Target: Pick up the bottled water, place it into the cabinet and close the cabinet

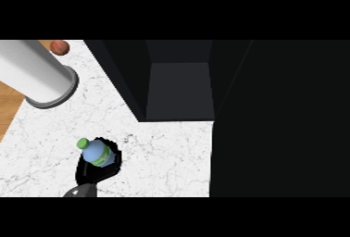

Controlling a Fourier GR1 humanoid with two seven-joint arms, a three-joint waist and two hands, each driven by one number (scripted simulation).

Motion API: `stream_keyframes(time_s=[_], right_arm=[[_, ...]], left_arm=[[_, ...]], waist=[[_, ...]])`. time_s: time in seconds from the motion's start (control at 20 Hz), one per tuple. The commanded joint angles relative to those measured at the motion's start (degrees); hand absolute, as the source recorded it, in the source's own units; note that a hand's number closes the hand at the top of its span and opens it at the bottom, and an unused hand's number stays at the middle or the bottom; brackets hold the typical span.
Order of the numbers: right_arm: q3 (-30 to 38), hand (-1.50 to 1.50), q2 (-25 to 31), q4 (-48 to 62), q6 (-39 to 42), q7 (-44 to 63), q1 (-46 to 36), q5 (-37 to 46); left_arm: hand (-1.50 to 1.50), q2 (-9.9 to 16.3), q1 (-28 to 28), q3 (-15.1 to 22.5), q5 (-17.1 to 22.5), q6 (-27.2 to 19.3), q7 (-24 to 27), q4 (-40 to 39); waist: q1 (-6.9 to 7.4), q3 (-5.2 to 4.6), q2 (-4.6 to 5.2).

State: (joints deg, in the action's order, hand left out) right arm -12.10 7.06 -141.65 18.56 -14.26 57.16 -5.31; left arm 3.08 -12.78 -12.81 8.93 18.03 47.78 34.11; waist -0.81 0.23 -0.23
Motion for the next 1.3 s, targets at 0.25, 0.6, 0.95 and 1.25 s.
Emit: stream_keyframes(time_s=[0.25,0.6,0.95,1.25], right_arm=[[0.7,-1.50,-0.2,-2.3,0.2,2.4,-1.2,-4.2],[-0.2,-1.50,-0.9,-4.9,-0.7,5.9,-1.1,-4.5],[4.5,-1.50,-0.1,-3.5,0.6,4.1,-1.5,-7.2],[1.5,-1.50,-2.0,-5.7,-0.2,6.0,-1.6,-5.7]], left_arm=[[1.50,-3.0,-1.9,16.1,13.8,-9.6,-6.1,10.2],[1.50,-3.1,-2.3,27.7,18.0,-24.0,-14.9,23.5],[1.50,-3.1,-13.5,32.8,16.8,-38.5,-23.6,27.4],[1.50,-3.1,-24.7,35.5,18.3,-45.5,-25.2,18.6]], waist=[[0.40,-0.19,-0.12],[0.57,-0.21,-0.05],[-0.16,-0.20,0.02],[-0.76,-0.25,0.28]])
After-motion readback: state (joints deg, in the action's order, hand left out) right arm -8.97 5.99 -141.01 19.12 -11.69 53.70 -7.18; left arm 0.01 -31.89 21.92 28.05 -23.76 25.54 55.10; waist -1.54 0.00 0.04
